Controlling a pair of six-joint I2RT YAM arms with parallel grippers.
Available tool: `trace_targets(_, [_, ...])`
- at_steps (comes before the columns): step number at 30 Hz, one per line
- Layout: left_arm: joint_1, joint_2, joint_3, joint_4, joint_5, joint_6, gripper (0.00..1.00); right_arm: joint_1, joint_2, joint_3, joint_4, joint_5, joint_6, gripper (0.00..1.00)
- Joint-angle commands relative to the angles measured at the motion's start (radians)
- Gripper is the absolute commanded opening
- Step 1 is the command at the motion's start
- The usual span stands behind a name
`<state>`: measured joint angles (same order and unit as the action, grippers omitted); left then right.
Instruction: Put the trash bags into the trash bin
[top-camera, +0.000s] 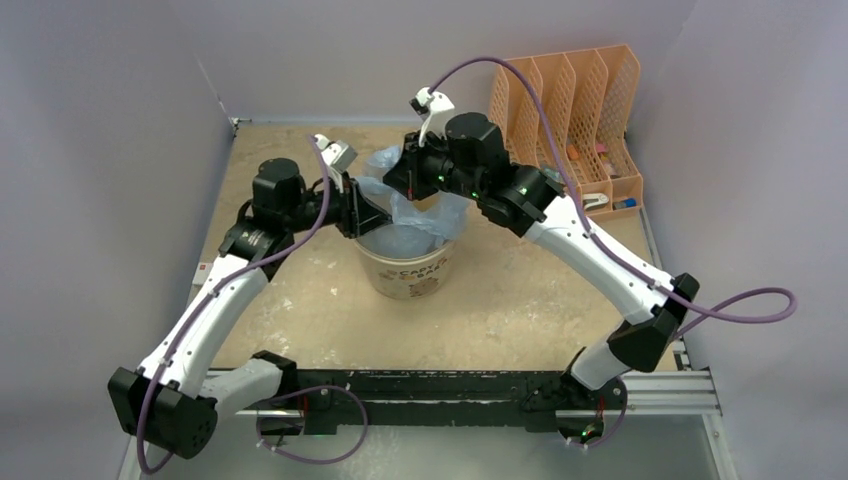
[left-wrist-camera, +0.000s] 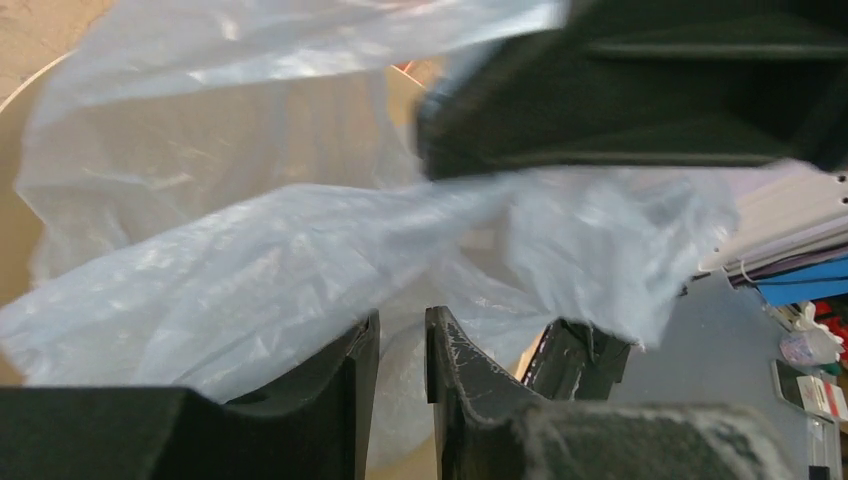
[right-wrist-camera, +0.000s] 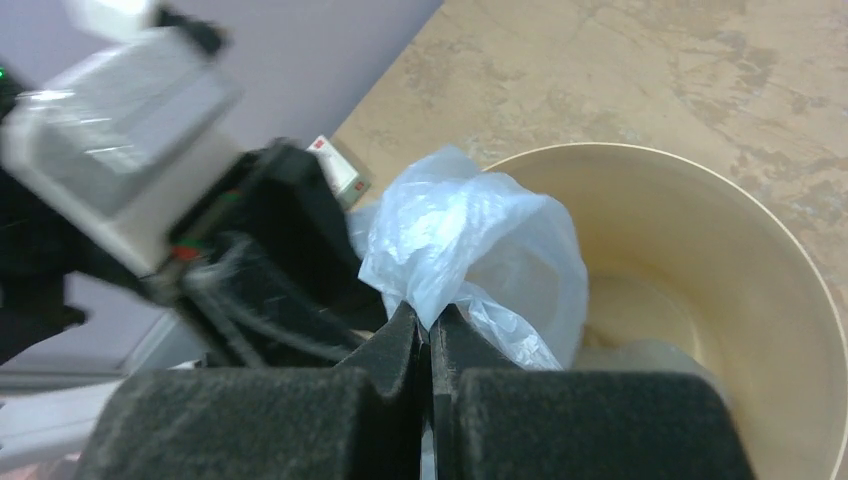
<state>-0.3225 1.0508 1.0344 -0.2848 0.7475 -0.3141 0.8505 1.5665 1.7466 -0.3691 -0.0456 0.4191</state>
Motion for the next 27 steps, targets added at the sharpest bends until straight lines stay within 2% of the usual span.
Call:
trace_targets(1, [-0.06, 0.061, 0.048, 0.11, -0.109, 0.003, 0.23, 0.001, -0.112, 0.021, 0.037, -0.106, -0.015, 0.0])
trace_targets(7, [-0.078, 0.149, 0.11, 0.099, -0.15, 0.0, 0.22, 0.0, -0.196, -0.112, 0.091, -0.127, 0.04, 0.0])
trace_targets(10, [-0.078, 0.11, 0.11, 0.098, -0.159, -0.003, 0.28, -0.001, -0.224, -0.185, 0.119, 0.022, 0.073, 0.0])
trace_targets(13, [-0.078, 0.049, 0.112, 0.071, -0.112, -0.007, 0.38, -0.005, -0.207, -0.184, 0.116, 0.103, 0.088, 0.0])
trace_targets(19, [-0.078, -0.097, 0.074, -0.01, -0.029, 0.007, 0.5, -0.014, -0.172, -0.136, 0.154, 0.138, 0.1, 0.0])
trace_targets(24, [-0.078, -0.156, 0.067, -0.102, 0.072, 0.055, 0.51, -0.015, -0.173, -0.12, 0.179, 0.116, 0.11, 0.0])
trace_targets(27, [-0.078, -0.184, 0.023, -0.004, 0.176, 0.0, 0.5, -0.016, -0.164, -0.118, 0.195, 0.075, 0.124, 0.0])
